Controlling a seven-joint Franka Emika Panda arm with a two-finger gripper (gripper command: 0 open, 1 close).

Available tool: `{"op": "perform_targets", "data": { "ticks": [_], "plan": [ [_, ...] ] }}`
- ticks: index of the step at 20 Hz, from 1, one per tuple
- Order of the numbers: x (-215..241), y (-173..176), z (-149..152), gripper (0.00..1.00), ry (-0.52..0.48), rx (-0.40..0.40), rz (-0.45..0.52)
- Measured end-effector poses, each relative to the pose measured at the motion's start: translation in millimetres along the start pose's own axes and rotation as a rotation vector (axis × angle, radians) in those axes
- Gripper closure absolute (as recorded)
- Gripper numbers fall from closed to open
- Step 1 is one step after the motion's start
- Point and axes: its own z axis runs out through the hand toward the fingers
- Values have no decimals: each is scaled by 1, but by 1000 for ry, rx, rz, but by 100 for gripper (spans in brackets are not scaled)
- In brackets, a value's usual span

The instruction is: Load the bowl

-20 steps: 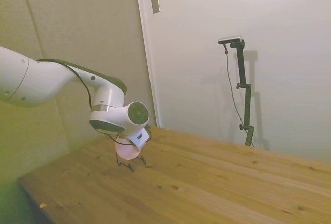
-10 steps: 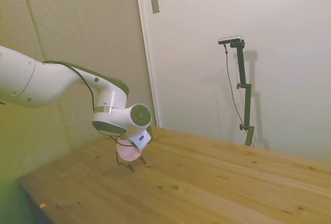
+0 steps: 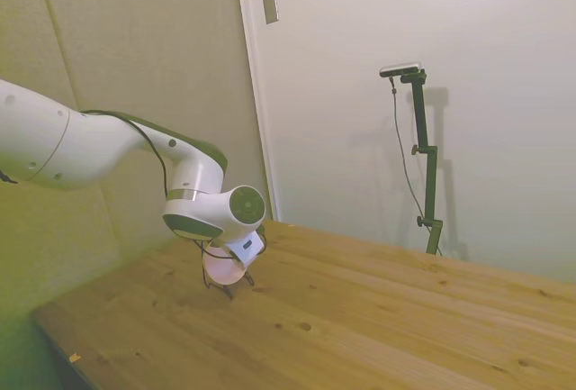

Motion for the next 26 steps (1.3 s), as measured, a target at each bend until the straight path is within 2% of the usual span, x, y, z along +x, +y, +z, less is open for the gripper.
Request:
{"op": "perform_targets", "data": {
  "ticks": [15, 21, 26],
  "plan": [
    [-1, -1, 0, 0, 1, 0, -2],
    [-15, -12, -49, 0, 84, 10, -33],
    [-40, -6, -83, 0, 235, -110, 19]
  ]
}}
